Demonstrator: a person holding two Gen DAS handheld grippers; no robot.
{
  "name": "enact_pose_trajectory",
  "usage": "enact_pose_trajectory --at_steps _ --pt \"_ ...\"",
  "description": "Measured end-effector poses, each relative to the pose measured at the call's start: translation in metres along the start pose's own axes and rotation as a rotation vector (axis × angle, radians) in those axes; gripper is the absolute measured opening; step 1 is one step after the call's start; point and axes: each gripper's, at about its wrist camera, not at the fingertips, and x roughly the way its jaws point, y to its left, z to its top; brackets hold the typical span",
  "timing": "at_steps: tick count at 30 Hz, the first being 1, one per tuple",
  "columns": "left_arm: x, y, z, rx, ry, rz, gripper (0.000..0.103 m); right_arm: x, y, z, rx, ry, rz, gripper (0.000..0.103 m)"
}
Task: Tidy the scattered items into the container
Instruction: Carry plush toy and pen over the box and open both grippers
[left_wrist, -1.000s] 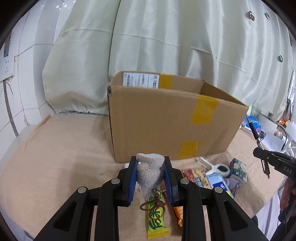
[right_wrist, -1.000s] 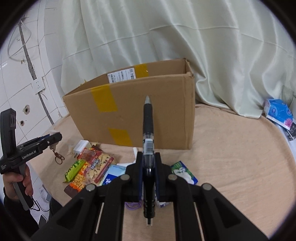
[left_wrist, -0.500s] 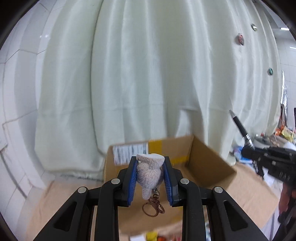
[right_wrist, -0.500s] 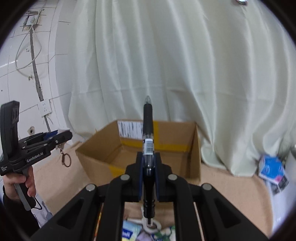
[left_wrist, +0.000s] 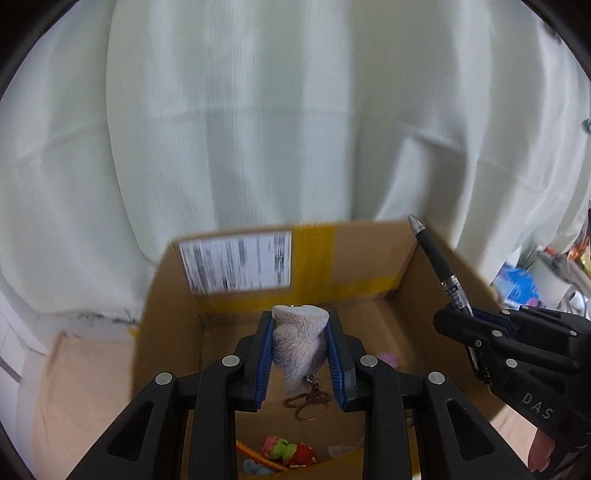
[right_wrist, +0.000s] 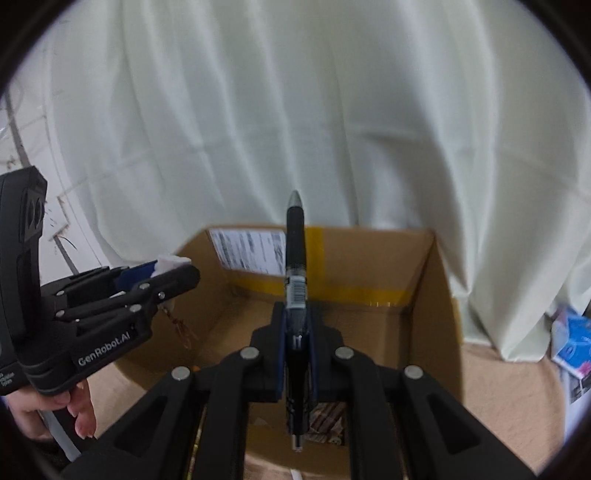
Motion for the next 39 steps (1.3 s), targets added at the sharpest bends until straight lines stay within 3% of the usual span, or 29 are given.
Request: enact_pose_trajectory --at_steps 9,24,25,27,28,29,30,32,34,39 --pt "0.02 0.0 -0.013 -0.003 0.027 0.021 0.028 0.033 -0.013 -0.019 0.019 0.08 -0.006 0.013" --pt "0.022 0.002 -0.009 -0.017 0.043 0.048 0.028 0.046 -0.008 -0.013 0.007 0.093 -0.01 0.014" --pt "0.022 0.003 -0.009 -0.018 0.045 0.061 0.028 0.045 -0.008 -0.013 0.005 0.092 -0.01 0.02" --pt "0.021 0.003 -0.007 -0.007 0.052 0.089 0.033 0.043 -0.008 -0.014 0.01 0.099 -0.015 0.047" --pt "0.021 0.003 -0.006 -0.004 0.058 0.108 0.038 0.041 -0.008 -0.013 0.013 0.098 -0.007 0.066" --pt "0.02 0.004 -0.006 -0.01 0.056 0.113 0.054 0.037 -0.008 -0.013 0.02 0.089 0.0 0.076" --pt "0.019 0.006 -0.005 -0.02 0.047 0.109 0.075 0.033 -0.008 -0.013 0.027 0.072 -0.002 0.078" --pt "0.013 0.008 -0.004 -0.044 0.026 0.079 0.094 0.022 -0.008 -0.012 0.026 0.042 -0.027 0.088" --pt "0.007 0.008 -0.003 -0.046 0.01 0.073 0.101 0.014 -0.008 -0.012 0.017 0.041 -0.043 0.103" --pt "-0.001 0.002 -0.003 -0.026 -0.003 0.109 0.103 0.004 -0.004 -0.014 -0.027 0.03 -0.106 0.103"
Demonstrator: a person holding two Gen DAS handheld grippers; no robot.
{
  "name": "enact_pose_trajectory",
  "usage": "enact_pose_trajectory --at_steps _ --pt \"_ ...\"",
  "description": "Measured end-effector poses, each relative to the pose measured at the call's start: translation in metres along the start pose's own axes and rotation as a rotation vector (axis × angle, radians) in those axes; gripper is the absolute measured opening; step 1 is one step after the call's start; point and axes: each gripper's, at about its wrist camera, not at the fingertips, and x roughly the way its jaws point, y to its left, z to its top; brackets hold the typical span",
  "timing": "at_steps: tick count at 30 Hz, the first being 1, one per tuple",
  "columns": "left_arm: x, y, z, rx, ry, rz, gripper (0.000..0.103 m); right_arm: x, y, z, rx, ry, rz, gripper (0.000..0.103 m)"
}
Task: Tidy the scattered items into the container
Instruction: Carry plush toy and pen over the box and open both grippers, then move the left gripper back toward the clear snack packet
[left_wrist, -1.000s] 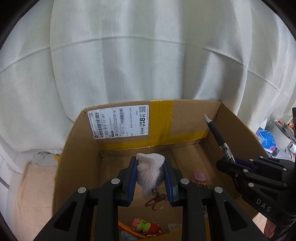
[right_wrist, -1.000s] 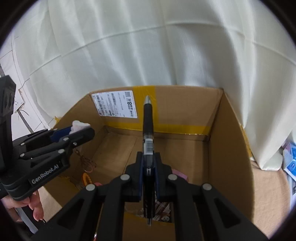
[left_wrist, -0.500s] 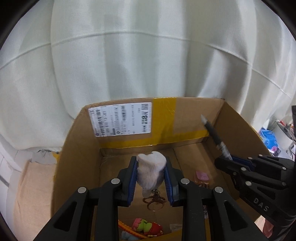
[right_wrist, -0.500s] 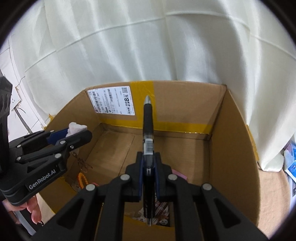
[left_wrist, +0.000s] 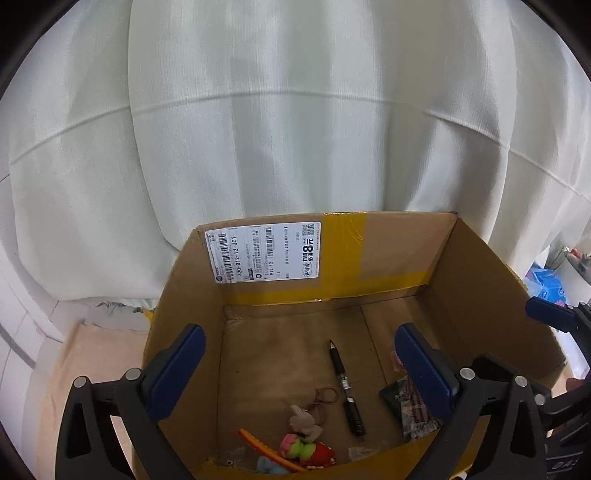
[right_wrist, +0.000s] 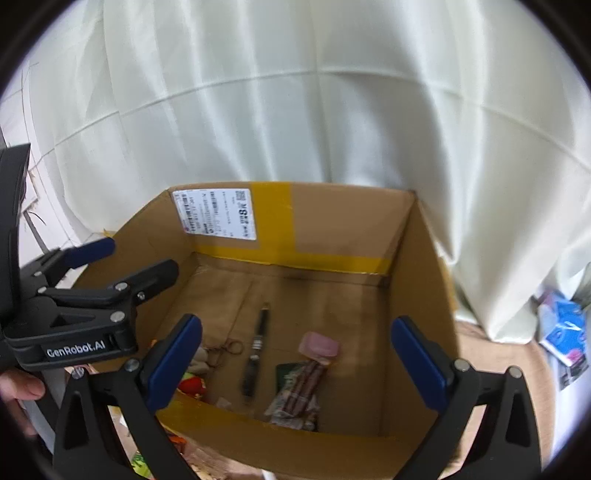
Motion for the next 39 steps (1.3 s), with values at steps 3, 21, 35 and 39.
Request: enact_pose_trajectory --at_steps 3,21,35,39 --pt "-0.01 -0.002 -0.002 0.005 -0.015 0.006 0.103 -0.008 -0.002 -0.001 0.011 -0.026 0.009 0.103" --pt "-0.112 0.028 -0.04 -0.026 -0.135 -0.015 0.103 -0.108 0.017 -0.029 -0.01 -0.246 0.014 0.103" --pt "-0.13 0.058 -0.162 -0.025 -0.161 0.024 0.103 -0.118 0.018 -0.124 0.015 -0.288 -0.004 0.103" --pt "-0.121 0.069 -0.182 -0.058 -0.146 0.032 0.103 -0.12 0.014 -0.147 0.026 -0.284 0.011 0.103"
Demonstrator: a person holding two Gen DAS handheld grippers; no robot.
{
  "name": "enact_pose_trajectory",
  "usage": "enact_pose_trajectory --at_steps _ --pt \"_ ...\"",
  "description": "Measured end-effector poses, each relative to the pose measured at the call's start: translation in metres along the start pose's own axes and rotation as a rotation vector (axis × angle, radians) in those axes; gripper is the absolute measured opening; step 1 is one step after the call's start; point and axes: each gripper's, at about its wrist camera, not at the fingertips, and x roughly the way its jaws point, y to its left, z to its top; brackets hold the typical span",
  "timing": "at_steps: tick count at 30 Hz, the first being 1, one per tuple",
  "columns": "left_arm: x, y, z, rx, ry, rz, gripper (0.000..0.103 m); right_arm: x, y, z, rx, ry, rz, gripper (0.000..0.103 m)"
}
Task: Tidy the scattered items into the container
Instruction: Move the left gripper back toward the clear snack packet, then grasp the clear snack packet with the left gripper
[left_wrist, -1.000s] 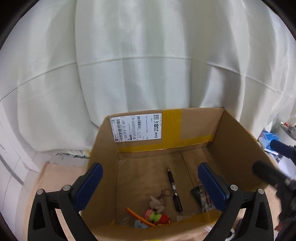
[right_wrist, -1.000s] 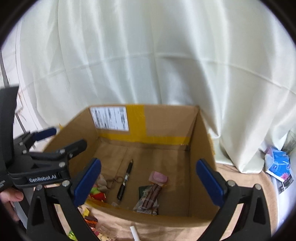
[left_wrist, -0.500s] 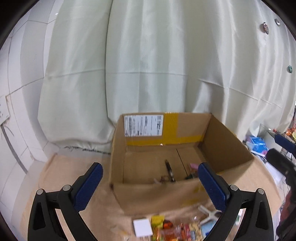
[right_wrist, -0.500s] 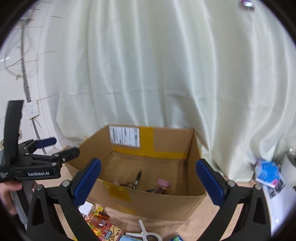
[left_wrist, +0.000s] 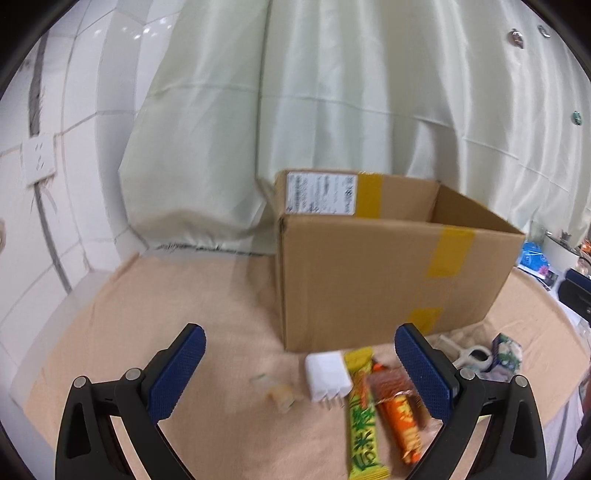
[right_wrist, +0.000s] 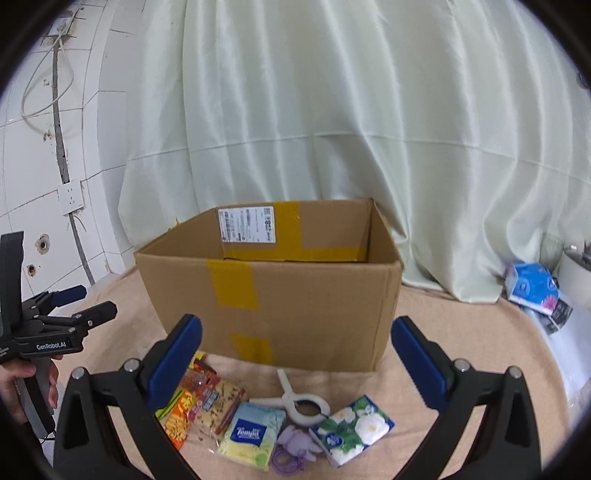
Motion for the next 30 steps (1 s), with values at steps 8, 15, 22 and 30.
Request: enact_pose_trajectory --at_steps 8,15,22,30 --pt "0.029 0.014 -0.034 -0.001 0.072 0.063 0.103 -0.005 -0.012 -0.03 0.042 0.021 0.016 0.103" --pt "0.058 0.037 -0.057 -0.056 0.147 0.112 0.103 -0.001 -0.012 -0.051 0.048 0.044 0.021 0.103" --pt "0.078 0.034 -0.061 -0.046 0.18 0.093 0.102 0.014 -0.029 -0.075 0.098 0.087 0.003 0.103" --pt "0.1 0.03 -0.056 -0.011 0.271 0.114 0.072 0.014 -0.04 -0.083 0.117 0.097 -0.003 0.103"
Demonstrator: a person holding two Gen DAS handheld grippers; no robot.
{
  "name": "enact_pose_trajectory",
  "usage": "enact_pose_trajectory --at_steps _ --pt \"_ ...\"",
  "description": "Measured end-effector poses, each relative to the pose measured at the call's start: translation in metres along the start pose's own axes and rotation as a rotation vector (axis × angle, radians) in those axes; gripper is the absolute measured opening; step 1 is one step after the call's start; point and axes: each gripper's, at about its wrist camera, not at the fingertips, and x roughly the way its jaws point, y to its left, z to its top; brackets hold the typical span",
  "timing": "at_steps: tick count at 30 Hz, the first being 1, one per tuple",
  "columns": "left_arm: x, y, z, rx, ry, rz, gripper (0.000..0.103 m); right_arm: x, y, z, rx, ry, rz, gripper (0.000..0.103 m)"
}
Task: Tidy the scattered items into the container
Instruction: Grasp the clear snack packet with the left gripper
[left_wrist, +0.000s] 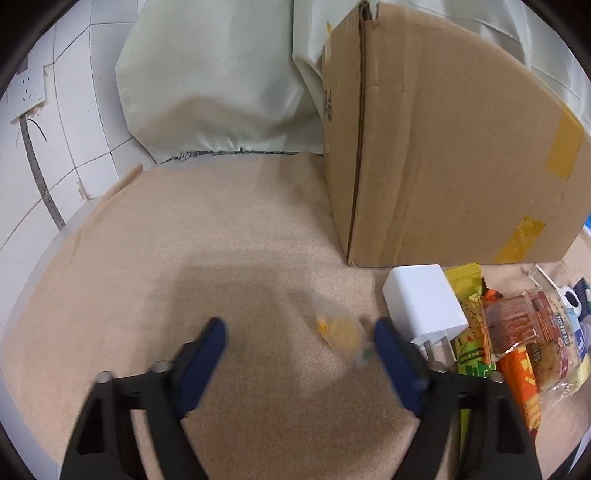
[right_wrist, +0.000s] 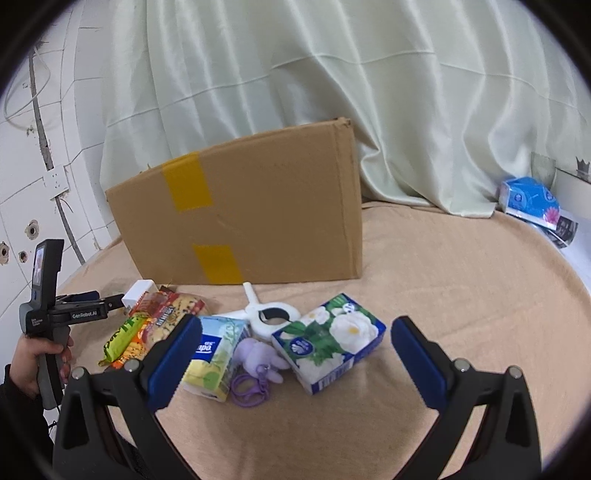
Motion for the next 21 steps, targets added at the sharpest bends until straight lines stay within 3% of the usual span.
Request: enact_pose_trajectory --at_steps 9,10,11,13,14,15,21 --pt "0.01 -0.007 0.014 0.044 0.05 -0.019 0.072 0.001 -0.004 -0.002 -0.001 -0.005 0.015 0.103" --pt "0.013 -0.008 0.015 0.052 0.055 -0.024 0.069 0.001 -0.006 -0.002 -0.001 -0.003 0.01 0.103" --pt "0.015 -0.009 0.014 0.06 0.054 -0.047 0.056 0.001 -0.006 -0.003 -0.001 -0.004 0.007 0.103" --pt "0.014 -0.007 0.013 0.053 0.039 -0.077 0.041 0.001 -0.009 -0.005 0.0 0.003 0.001 0.103" --pt "0.012 -0.006 0.012 0.052 0.034 -0.074 0.025 0.001 -0.011 -0.006 0.001 0.005 -0.002 0.103" --pt "0.01 -0.004 0.011 0.044 0.029 -0.084 0.021 0.001 -0.013 -0.007 0.0 0.006 -0.005 0.103" --pt "0.001 0.001 0.002 0.04 -0.012 -0.138 0.02 -0.002 -0.024 -0.01 0.002 0.006 -0.021 0.103"
